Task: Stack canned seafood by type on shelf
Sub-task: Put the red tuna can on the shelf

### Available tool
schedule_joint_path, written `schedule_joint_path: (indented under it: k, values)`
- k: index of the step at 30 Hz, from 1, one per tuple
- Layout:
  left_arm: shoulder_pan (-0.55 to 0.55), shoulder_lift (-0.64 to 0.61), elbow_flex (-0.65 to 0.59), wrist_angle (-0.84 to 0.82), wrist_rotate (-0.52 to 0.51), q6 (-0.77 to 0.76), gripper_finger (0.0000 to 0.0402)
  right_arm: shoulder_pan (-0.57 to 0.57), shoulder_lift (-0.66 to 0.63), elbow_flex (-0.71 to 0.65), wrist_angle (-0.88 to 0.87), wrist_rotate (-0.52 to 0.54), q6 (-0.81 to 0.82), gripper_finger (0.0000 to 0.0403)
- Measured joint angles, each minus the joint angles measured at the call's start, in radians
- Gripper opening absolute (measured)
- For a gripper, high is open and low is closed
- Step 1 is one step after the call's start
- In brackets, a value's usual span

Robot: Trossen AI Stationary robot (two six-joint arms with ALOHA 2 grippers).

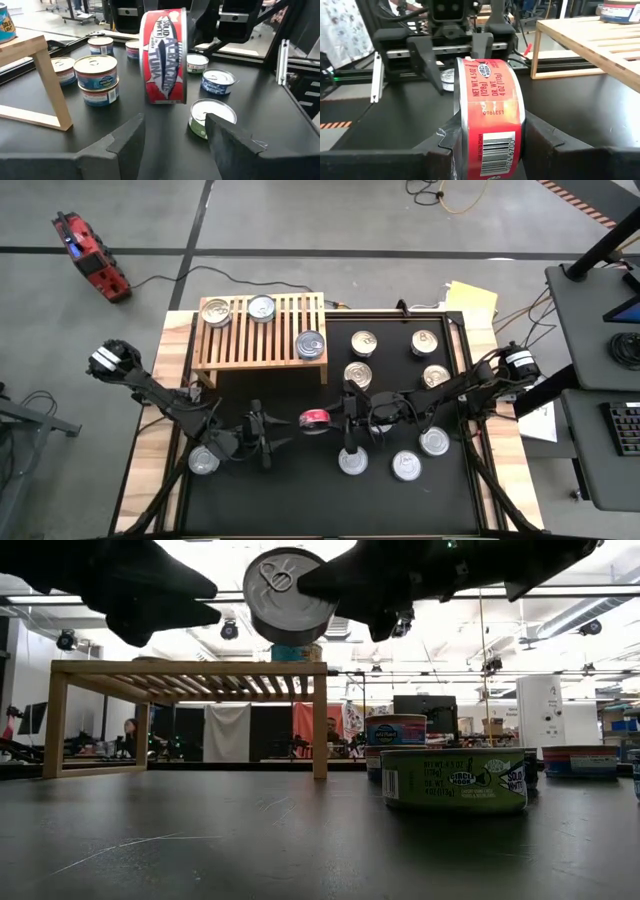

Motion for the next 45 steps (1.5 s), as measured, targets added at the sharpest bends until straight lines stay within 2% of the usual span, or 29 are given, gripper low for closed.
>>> schedule_joint_path:
  k: [11,16,23,26,29,34,38,45]
  values:
    - [0.024,0.079,0.104,0.004,-0.038,0.111,0.0256,0.0,0.001,0.0,0.066,-0.005,-0.081,0.013]
    - [0.046,0.084,0.124,0.004,-0.06,0.131,0.0263,0.001,0.029,0.001,0.121,-0.058,-0.125,0.013]
    - [0.046,0.084,0.126,0.011,-0.04,0.173,0.0262,0.001,0.086,0.027,0.133,-0.062,-0.146,0.0135]
    - [0.046,0.084,0.126,0.011,-0.033,0.178,0.0247,0.001,0.097,0.045,0.136,-0.062,-0.148,0.0134]
    - [0.046,0.084,0.124,0.007,-0.03,0.178,0.0216,0.001,0.101,0.054,0.134,-0.062,-0.148,0.0132]
    - [0.045,0.083,0.124,0.007,-0.02,0.193,0.0119,0.001,0.101,0.053,0.124,-0.064,-0.145,0.0147]
    - [0.045,0.082,0.124,-0.002,-0.016,0.198,0.0122,0.0,0.101,0.053,0.131,-0.087,-0.107,0.0173]
    - [0.045,0.057,0.124,0.002,-0.071,0.085,0.0122,-0.001,0.082,0.053,0.106,-0.075,-0.095,0.0229]
